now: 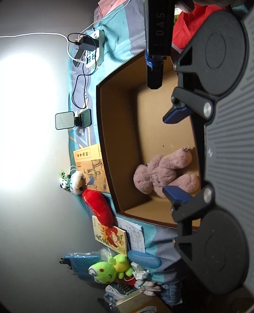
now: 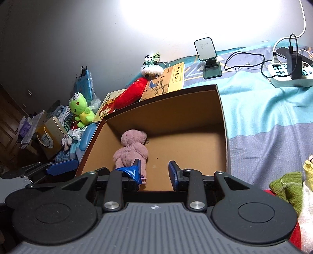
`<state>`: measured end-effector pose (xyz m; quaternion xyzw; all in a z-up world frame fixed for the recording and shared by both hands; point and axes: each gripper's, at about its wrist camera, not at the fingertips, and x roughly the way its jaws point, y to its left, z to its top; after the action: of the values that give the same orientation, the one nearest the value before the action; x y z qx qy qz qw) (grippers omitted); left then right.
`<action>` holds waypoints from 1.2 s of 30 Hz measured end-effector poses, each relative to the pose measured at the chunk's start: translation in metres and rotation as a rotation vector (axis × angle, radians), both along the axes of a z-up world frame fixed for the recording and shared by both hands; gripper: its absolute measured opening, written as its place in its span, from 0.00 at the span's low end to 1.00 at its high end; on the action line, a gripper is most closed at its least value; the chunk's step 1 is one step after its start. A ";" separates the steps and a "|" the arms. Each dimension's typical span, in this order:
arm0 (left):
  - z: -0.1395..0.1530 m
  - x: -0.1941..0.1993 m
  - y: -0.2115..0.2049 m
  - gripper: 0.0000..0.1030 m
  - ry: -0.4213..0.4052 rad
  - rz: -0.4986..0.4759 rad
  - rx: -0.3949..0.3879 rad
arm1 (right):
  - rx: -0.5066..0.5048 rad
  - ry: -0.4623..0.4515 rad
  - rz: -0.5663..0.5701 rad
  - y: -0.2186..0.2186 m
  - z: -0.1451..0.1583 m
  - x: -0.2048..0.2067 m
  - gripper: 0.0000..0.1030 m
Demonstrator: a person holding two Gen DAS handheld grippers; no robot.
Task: Organize soft objects
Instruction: 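Move the right gripper back to the red cloth on the sheet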
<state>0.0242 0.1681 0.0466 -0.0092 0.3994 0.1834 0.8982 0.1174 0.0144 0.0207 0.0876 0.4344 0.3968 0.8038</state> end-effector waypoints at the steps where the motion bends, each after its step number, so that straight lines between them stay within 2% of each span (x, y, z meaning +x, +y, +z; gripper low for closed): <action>1: 0.000 -0.001 -0.005 0.68 0.002 0.006 0.000 | 0.002 -0.001 0.002 -0.005 0.000 -0.001 0.14; 18: -0.010 -0.008 -0.070 0.71 0.032 0.061 0.011 | 0.006 0.009 0.074 -0.070 -0.006 -0.012 0.14; 36: -0.041 0.014 -0.110 0.73 0.132 -0.040 -0.034 | -0.001 0.097 -0.032 -0.133 -0.028 -0.005 0.15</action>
<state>0.0380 0.0582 0.0060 -0.0045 0.4611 0.1589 0.8730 0.1124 -0.1188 -0.0075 0.1133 0.4716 0.3792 0.7881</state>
